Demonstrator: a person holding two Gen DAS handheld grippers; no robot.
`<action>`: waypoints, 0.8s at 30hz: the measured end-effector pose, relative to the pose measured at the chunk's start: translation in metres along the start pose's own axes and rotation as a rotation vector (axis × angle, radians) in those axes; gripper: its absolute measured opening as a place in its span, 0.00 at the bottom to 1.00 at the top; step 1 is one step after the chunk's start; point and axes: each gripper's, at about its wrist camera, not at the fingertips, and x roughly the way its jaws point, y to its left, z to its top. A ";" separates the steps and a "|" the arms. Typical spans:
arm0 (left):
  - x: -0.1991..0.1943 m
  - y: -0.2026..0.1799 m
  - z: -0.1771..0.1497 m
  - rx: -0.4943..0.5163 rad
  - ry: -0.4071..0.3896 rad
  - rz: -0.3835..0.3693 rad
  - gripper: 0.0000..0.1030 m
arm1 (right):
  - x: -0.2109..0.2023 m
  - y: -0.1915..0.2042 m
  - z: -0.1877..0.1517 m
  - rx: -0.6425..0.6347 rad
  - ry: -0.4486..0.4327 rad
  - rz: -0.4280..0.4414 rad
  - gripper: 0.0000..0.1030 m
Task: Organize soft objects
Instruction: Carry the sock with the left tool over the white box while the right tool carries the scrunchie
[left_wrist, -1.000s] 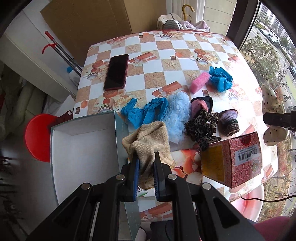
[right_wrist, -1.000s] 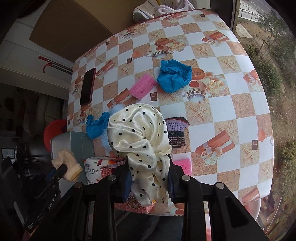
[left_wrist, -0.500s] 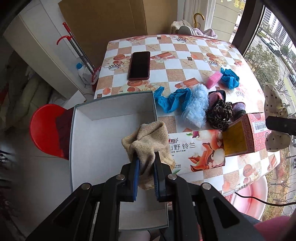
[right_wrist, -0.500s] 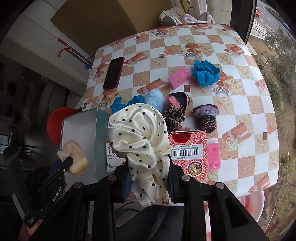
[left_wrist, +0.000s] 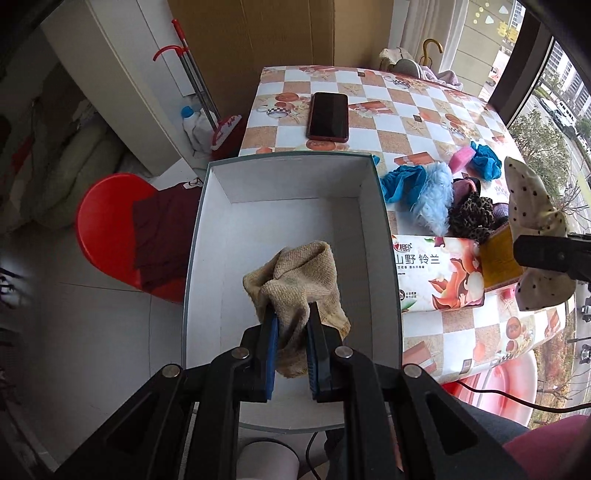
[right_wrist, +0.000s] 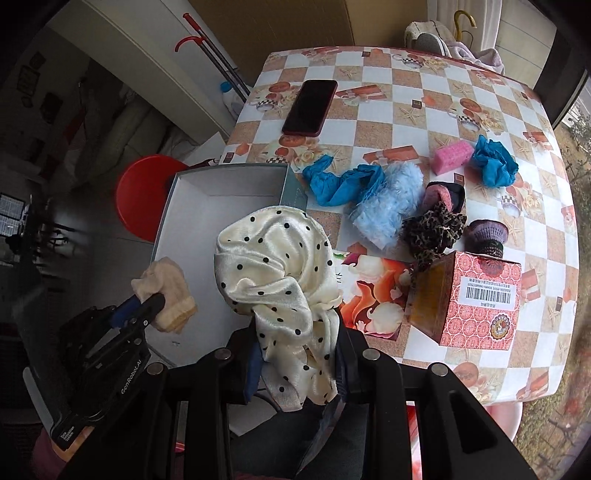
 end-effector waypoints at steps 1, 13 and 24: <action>0.000 0.002 -0.002 -0.005 0.001 0.001 0.15 | 0.002 0.005 0.000 -0.014 0.005 0.001 0.32; 0.008 0.026 -0.022 -0.066 0.030 0.005 0.15 | 0.029 0.060 0.004 -0.153 0.073 0.015 0.32; 0.014 0.019 -0.023 -0.048 0.040 -0.007 0.15 | 0.046 0.084 0.009 -0.187 0.109 0.040 0.32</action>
